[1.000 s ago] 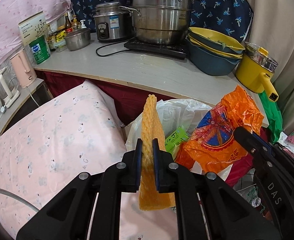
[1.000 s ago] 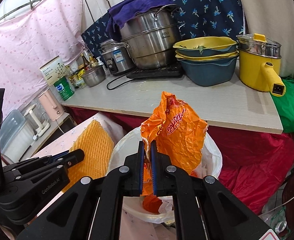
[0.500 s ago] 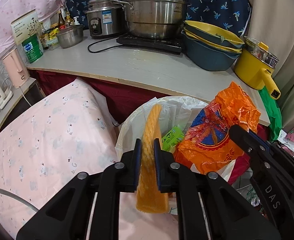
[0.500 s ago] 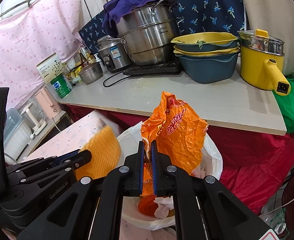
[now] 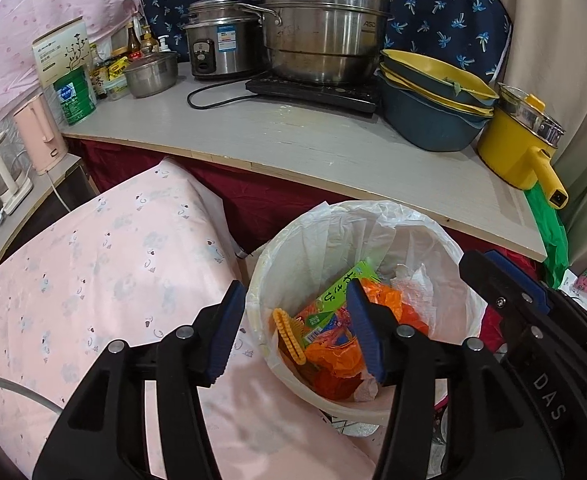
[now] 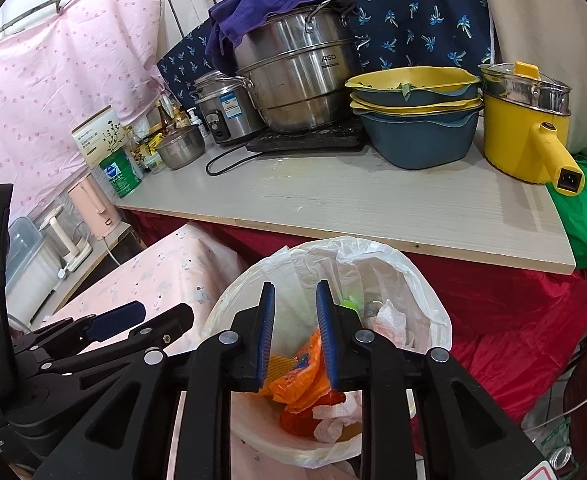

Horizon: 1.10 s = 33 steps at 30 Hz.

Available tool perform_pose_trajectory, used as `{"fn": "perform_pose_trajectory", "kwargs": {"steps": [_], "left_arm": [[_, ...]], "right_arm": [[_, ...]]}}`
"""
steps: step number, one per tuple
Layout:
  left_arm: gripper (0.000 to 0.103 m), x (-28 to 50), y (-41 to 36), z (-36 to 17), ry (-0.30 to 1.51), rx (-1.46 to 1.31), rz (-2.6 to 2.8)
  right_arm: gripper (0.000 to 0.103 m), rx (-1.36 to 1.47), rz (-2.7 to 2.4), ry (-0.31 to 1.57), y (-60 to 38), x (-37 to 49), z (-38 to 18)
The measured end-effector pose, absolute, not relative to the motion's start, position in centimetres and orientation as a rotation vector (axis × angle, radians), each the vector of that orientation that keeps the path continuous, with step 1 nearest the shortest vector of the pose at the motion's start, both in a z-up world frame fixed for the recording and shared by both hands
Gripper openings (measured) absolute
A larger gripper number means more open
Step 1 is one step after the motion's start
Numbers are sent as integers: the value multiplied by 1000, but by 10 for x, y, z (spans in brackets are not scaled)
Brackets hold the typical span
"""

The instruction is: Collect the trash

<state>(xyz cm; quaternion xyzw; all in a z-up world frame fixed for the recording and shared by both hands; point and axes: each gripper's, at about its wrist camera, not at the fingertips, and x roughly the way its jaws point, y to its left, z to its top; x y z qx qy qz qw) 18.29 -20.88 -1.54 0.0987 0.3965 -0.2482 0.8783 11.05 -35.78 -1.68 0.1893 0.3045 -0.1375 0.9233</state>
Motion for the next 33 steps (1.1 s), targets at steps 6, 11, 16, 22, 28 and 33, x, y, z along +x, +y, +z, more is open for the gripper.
{"fn": "perform_pose_trajectory", "kwargs": {"steps": [6,11,16,22,28,33], "left_arm": [[50,181,-196,-11,819,190,-500],[52,176,-182,-5,804,184,-478],[59,169,-165,-2,784,175,-451],[64,160,-147,-1,771,169,-423],[72,147,-131,-2,754,169,-403],[80,138,-122,-2,741,168,-389]], "right_arm": [[32,372,-276,622,-346,108,-10],[41,344,-272,622,-330,102,-5],[50,324,-268,628,-317,94,-2],[59,299,-264,640,-305,84,2],[67,267,-270,649,-291,72,4],[72,240,-277,662,-282,63,3]]}}
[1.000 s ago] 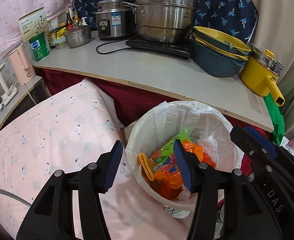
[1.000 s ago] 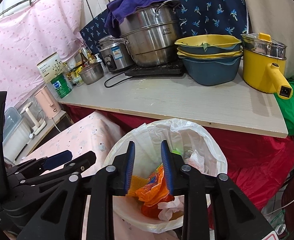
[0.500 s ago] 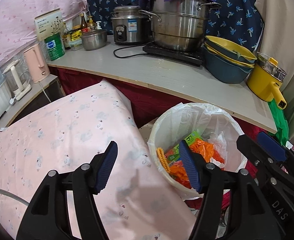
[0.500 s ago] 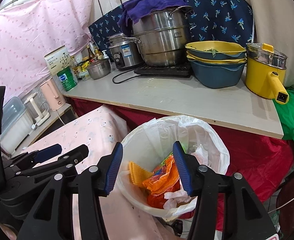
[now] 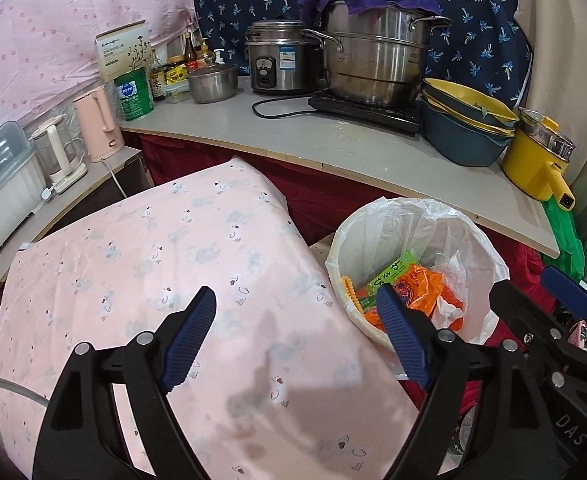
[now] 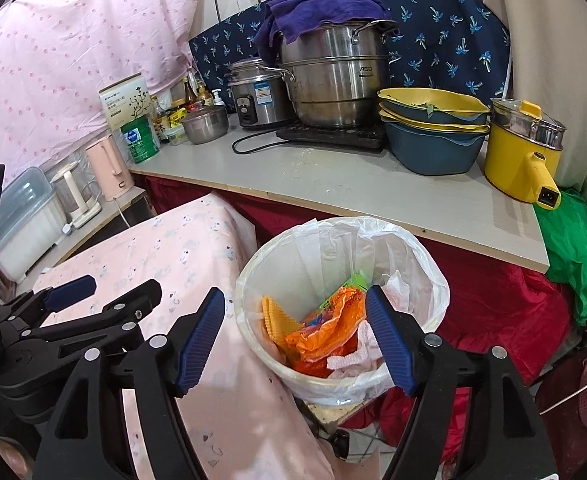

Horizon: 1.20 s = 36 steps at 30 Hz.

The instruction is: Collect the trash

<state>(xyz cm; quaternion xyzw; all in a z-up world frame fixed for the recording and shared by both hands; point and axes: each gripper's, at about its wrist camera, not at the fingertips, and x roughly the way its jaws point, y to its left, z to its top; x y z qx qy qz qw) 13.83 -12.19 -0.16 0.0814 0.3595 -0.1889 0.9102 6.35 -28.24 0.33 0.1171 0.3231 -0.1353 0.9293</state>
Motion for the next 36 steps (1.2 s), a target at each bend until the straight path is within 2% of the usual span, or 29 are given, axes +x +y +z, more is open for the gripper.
{"fn": "perform_pose_trajectory", "kwargs": {"steps": [2,5,11,15,36], "left_arm": [[82,135,-119,-2,738,169,-385],[85,131,-114,-3,734,169,-372],[90,126,-105,-9,741,161,-349],[91,124,-102,-15,746,167,-330],[94,110,-103,-27,748,183,-316]], "right_arm": [[73,229,-282,665,-280,61,3],[83,229,-292,672,-280,57,2],[86,225,-300,692,-277,51,-5],[97,204,-308,699,-273,47,-9],[97,167,-330,720,-272,37,-24]]}}
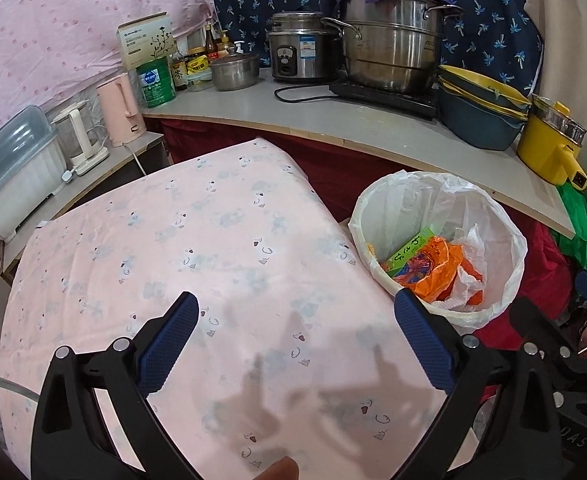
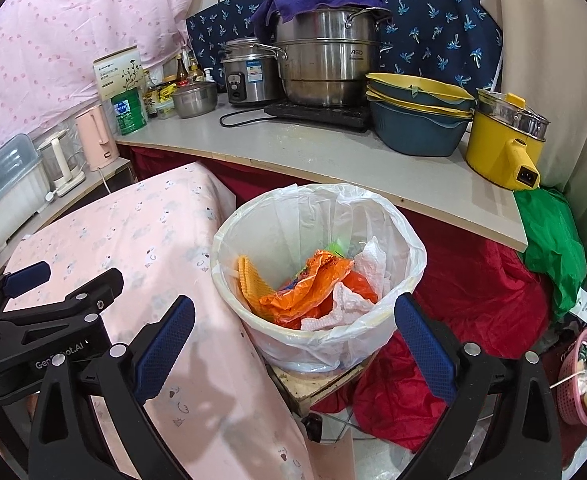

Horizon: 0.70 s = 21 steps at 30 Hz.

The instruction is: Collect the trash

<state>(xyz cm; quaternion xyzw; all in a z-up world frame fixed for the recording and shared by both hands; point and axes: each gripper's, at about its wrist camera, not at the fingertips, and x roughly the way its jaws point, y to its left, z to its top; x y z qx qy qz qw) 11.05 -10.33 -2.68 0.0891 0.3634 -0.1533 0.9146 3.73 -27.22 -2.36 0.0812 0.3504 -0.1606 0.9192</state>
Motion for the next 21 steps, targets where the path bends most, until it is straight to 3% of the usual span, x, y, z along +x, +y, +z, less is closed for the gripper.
{"fn": "perform_pose_trajectory", "kwargs": {"steps": [21], "left_arm": [[94,106,-117,-35,765,201,-332]], "right_arm": [[97,192,-364,762,-283,32,-39]]}}
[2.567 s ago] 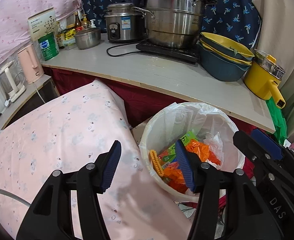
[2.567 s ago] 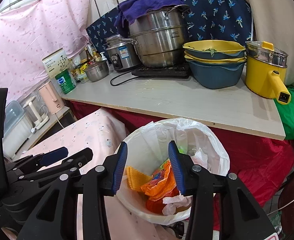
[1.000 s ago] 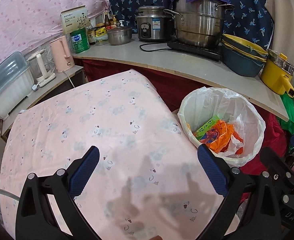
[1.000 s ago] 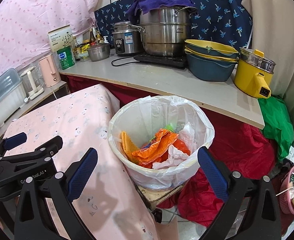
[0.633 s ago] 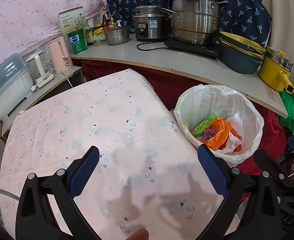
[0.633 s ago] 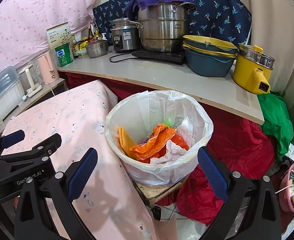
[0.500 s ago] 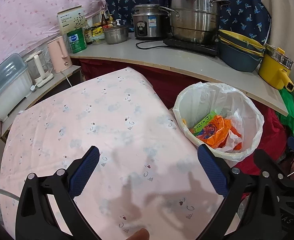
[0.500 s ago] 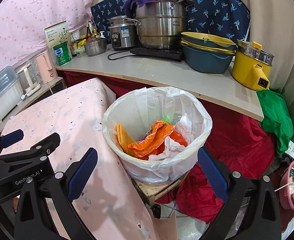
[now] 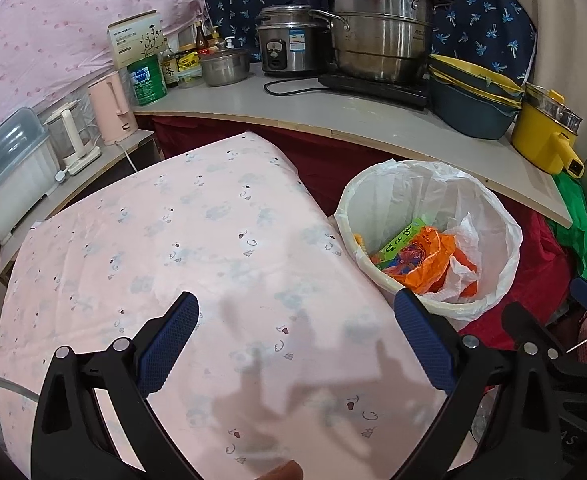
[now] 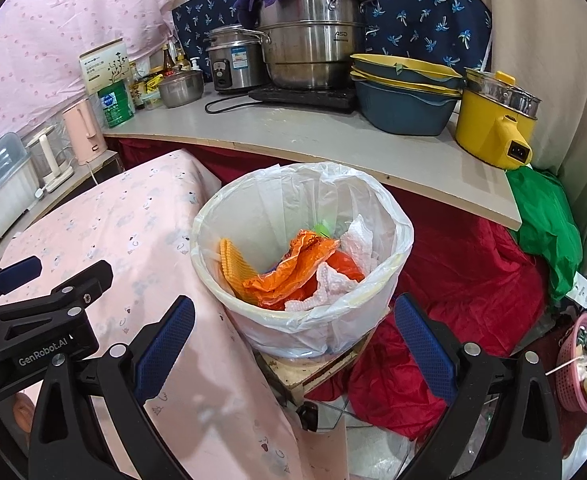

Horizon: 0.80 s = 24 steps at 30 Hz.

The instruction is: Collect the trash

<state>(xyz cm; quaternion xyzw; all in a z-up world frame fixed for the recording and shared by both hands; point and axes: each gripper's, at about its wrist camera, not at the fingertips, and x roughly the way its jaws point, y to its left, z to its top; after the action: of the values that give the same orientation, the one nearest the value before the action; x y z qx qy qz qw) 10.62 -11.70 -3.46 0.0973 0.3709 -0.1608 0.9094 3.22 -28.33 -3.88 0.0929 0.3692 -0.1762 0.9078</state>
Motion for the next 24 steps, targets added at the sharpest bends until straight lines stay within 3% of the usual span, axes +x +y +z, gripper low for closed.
{"fn": "perform_pose_trajectory", "kwargs": {"steps": [24], "left_arm": [[94,108,-114,-38,771,191,-308]], "right_arm": [[97,191,-369,770,-288,31,-42]]}}
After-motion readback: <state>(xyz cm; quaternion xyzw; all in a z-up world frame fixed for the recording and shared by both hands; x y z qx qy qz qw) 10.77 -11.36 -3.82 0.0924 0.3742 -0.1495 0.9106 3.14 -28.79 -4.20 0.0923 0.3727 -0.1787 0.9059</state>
